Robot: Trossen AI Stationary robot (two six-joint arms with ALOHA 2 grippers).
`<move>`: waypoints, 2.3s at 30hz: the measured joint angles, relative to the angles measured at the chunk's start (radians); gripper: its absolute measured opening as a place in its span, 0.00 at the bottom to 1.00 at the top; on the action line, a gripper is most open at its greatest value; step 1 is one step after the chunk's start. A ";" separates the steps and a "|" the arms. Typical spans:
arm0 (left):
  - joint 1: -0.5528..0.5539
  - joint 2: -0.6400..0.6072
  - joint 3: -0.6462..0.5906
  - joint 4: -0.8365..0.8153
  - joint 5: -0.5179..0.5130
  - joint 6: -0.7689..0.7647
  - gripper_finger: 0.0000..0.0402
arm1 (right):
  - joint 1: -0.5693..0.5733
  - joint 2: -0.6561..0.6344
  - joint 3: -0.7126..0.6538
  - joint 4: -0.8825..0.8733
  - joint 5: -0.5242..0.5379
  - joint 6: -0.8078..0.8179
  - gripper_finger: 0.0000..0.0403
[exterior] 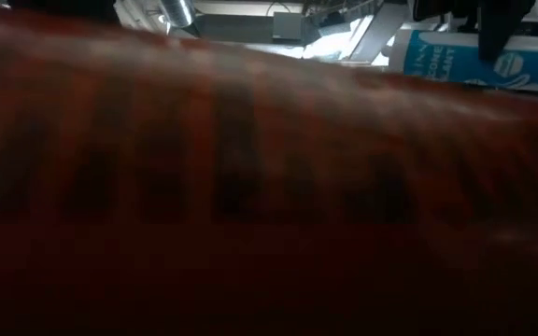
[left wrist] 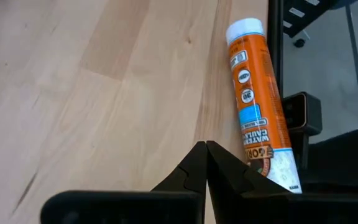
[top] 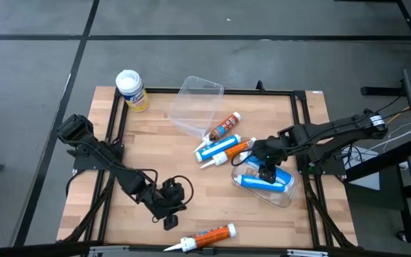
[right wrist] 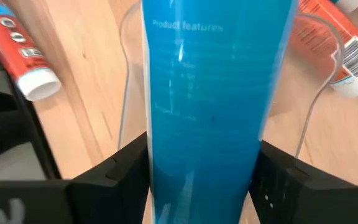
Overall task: Pick & place silicon tubes, Sealant and Lysol wipes
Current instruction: Put the left blue sealant into the transparent bin, then move the orange sealant to the center of the table
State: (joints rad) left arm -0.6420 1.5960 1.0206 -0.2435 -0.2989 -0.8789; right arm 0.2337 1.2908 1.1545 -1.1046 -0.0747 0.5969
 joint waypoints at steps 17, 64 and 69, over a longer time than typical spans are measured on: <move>0.017 0.000 0.000 0.000 -0.025 0.002 0.01 | -0.001 0.121 -0.007 -0.078 0.032 -0.119 0.54; 0.017 -0.001 0.000 0.000 -0.109 0.002 0.01 | 0.022 0.047 -0.230 0.466 -0.053 0.050 0.84; 0.017 -0.001 0.000 0.004 -0.110 0.001 0.01 | 0.069 -0.134 -0.239 0.633 0.080 -0.080 0.84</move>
State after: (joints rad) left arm -0.6250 1.5951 1.0206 -0.2398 -0.4092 -0.8776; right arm 0.3025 1.1568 0.9158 -0.4719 0.0055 0.5172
